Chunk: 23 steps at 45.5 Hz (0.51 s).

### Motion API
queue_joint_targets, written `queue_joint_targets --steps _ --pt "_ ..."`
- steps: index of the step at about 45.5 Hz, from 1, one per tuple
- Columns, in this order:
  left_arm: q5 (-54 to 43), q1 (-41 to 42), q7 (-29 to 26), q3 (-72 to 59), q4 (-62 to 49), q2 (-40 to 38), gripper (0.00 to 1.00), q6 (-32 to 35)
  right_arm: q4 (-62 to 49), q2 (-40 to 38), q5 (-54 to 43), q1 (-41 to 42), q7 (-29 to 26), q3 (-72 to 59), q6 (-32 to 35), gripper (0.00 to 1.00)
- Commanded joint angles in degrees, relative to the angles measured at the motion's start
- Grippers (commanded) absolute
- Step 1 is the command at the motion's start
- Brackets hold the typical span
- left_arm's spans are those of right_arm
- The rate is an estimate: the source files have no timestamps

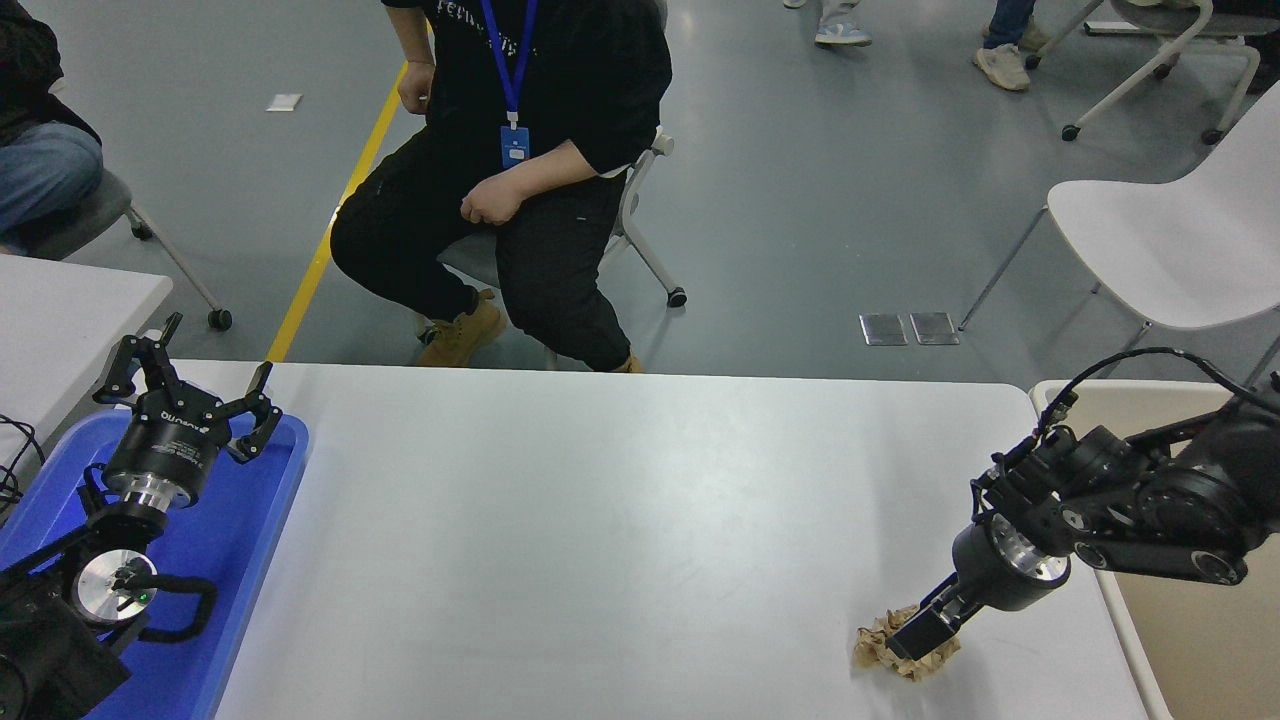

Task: Clean the table surface

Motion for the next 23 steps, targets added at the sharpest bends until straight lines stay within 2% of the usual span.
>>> queue_joint_targets --steps 1,23 --pt "0.0 0.0 0.0 0.0 0.0 0.0 1.00 0.0 -1.0 0.4 0.0 -3.1 0.0 1.2 -0.9 0.99" --pt "0.1 0.0 0.0 0.0 0.0 0.0 1.00 0.0 -2.6 0.8 0.0 -4.8 0.0 2.4 -2.4 0.99"
